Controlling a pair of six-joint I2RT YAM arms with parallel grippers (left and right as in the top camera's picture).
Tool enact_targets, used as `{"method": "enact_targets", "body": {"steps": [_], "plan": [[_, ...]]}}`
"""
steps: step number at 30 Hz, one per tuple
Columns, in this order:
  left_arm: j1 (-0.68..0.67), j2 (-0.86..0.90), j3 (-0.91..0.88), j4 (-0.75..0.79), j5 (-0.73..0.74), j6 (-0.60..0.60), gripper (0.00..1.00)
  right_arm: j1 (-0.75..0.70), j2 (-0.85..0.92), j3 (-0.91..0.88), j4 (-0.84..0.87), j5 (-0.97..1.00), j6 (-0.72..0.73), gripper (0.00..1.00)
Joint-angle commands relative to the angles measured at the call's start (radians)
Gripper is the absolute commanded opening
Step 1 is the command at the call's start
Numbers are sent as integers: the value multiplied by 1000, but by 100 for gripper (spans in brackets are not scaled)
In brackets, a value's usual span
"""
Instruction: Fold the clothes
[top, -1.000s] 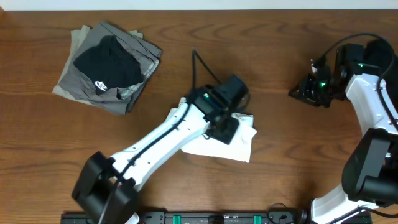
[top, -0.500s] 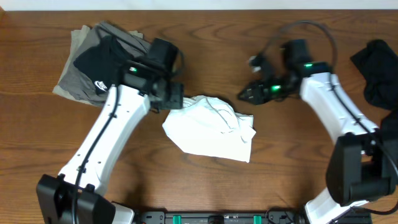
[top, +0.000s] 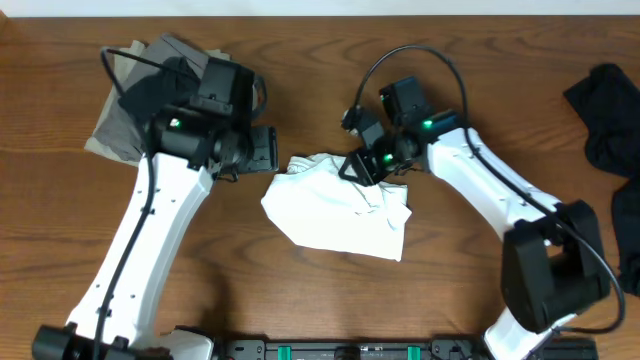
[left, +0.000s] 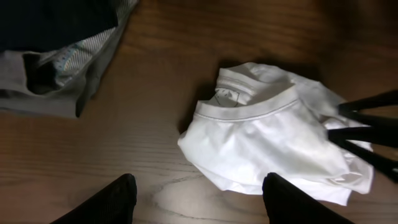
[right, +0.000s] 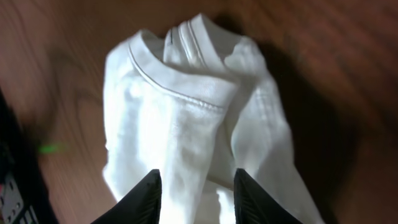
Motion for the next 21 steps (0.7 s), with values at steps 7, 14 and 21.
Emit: {"method": "enact_targets", "body": {"steps": [7, 14, 21], "plan": [[4, -56, 10, -3, -1, 14, 67, 24, 35, 1, -21, -146, -31, 7], [4, -56, 10, 1, -32, 18, 68, 0, -113, 1, -214, 0, -177, 1], [4, -56, 10, 35, -47, 21, 68, -8, -239, 1, -426, 327, -131, 1]]}}
